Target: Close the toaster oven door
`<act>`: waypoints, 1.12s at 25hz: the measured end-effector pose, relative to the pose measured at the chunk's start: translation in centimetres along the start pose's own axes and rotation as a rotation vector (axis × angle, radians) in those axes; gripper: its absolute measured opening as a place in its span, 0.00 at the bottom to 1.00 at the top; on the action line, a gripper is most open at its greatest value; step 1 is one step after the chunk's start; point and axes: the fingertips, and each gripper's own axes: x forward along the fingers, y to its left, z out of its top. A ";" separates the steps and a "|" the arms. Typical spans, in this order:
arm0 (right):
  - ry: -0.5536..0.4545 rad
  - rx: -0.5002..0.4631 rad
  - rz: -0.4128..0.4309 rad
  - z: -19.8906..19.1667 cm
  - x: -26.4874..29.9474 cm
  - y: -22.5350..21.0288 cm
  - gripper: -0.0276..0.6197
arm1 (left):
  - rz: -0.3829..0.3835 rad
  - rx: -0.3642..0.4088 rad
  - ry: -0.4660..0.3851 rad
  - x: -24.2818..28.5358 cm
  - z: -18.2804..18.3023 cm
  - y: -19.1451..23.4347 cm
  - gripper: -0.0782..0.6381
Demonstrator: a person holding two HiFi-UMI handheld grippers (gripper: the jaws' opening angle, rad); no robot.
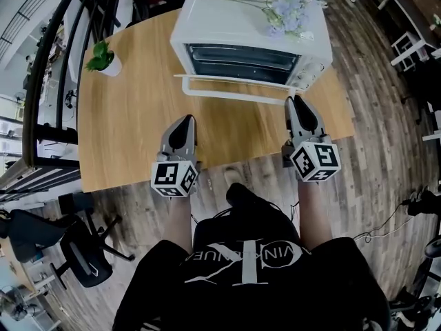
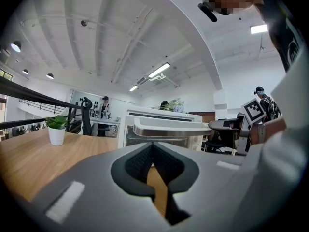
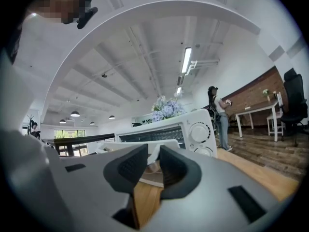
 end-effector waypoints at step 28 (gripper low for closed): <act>-0.071 -0.040 -0.045 4.5 6.1 -3.0 0.15 | 0.021 0.036 -0.027 5.1 3.5 4.5 0.12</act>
